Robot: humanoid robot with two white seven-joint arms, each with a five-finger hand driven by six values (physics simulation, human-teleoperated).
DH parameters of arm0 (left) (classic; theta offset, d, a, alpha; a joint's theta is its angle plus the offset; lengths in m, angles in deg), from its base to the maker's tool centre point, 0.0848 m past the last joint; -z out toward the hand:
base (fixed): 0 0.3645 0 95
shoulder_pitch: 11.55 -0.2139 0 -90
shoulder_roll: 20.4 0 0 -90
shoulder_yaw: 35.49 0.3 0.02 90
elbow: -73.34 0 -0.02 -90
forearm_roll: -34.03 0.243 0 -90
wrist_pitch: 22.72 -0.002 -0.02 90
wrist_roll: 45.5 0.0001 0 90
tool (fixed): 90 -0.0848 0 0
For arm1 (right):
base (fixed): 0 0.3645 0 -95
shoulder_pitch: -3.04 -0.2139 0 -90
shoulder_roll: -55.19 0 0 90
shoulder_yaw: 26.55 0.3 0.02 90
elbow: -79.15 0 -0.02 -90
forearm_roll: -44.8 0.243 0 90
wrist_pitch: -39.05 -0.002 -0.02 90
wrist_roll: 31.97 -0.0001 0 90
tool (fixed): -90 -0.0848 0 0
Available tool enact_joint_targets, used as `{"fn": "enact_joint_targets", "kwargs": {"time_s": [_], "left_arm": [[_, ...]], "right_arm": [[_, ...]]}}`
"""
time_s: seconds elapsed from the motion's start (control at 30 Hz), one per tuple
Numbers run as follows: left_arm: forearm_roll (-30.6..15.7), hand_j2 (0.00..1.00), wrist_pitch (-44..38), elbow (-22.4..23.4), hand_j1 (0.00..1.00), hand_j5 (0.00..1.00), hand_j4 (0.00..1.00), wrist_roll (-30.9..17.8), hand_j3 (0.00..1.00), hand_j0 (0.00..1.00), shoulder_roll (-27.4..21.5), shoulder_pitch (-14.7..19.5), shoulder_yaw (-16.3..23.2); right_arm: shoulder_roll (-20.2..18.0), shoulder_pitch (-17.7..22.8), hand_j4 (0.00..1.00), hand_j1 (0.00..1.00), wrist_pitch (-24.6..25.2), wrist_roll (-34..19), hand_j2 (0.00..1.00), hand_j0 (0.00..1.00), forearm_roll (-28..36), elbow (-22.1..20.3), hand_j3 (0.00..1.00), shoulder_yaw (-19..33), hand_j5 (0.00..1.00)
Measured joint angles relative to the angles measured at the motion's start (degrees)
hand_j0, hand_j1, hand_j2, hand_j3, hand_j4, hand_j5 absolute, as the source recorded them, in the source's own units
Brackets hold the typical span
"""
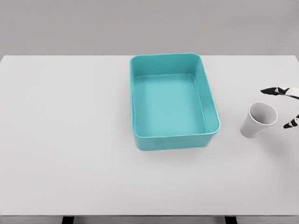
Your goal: Put the paper cup into the basket with your right arm
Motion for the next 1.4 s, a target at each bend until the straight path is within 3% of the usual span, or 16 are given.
{"fn": "enact_joint_targets", "kwargs": {"time_s": [1.4], "left_arm": [[0.0, 1.0, 0.0, 0.0, 1.0, 1.0, 1.0, 0.0, 1.0, 1.0, 0.0, 0.0, 0.0]], "right_arm": [[0.1, -0.1, 1.0, 1.0, 0.0, 0.0, 1.0, 1.0, -0.3, -5.1, 1.0, -3.5, 1.0]]}}
